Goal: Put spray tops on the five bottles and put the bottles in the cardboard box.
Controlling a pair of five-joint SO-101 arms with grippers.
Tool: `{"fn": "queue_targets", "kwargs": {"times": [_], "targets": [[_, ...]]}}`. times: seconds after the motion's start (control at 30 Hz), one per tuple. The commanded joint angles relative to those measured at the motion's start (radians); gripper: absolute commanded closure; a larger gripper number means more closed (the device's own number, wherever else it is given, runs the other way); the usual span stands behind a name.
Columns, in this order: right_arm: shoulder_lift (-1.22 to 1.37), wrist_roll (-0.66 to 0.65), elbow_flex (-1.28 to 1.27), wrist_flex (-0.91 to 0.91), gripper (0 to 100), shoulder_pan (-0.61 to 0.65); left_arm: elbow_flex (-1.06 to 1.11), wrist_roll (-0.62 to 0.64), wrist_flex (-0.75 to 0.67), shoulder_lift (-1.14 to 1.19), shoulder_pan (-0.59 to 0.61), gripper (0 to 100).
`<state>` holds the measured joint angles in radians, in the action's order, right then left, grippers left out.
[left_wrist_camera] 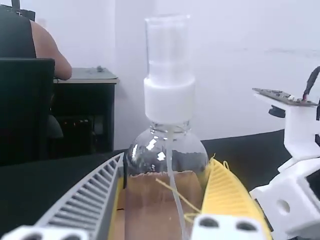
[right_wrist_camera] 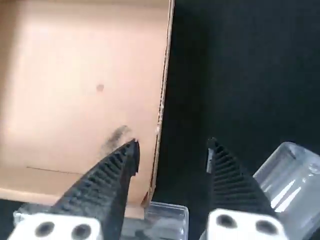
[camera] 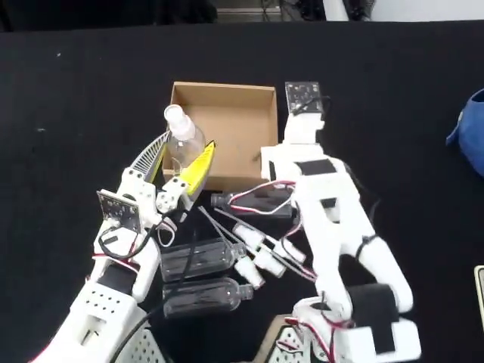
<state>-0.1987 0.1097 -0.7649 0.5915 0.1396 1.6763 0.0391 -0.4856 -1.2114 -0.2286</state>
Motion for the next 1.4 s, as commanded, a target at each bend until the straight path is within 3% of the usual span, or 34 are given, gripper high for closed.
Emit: {"fn": "queue_targets", "kwargs": {"times": [0.0, 0.17, 0.47, 0.63, 0.77, 0.97, 1.13, 1.37], "targets": [[0.038, 0.0, 0.082, -0.018, 82.0, -0.021, 0.024, 0.009, -0.025, -0.018, 0.002, 97], [0.102, -0.021, 0.136, -0.015, 99.2, -0.057, 0.024, 0.009, -0.025, -0.018, 0.007, 97], [0.168, -0.207, 0.185, -0.018, 98.8, -0.101, 0.024, 0.009, -0.025, -0.018, 0.005, 97], [0.168, -0.219, 0.185, -0.018, 98.7, -0.098, 0.024, 0.009, -0.025, -0.018, 0.007, 97], [0.165, -0.218, 0.188, 0.011, 96.6, -0.095, 0.024, 0.009, -0.025, -0.018, 0.004, 97], [0.108, -0.176, 0.325, 0.218, 75.6, -0.025, 0.024, 0.009, -0.017, -0.018, 0.007, 97], [-0.013, -0.169, 0.32, 0.287, 75.9, -0.017, 0.024, 0.009, -0.015, -0.015, 0.004, 97], [-0.278, -0.175, 0.096, 0.195, 75.8, -0.038, 0.024, 0.009, -0.015, -0.008, 0.001, 97]]}}
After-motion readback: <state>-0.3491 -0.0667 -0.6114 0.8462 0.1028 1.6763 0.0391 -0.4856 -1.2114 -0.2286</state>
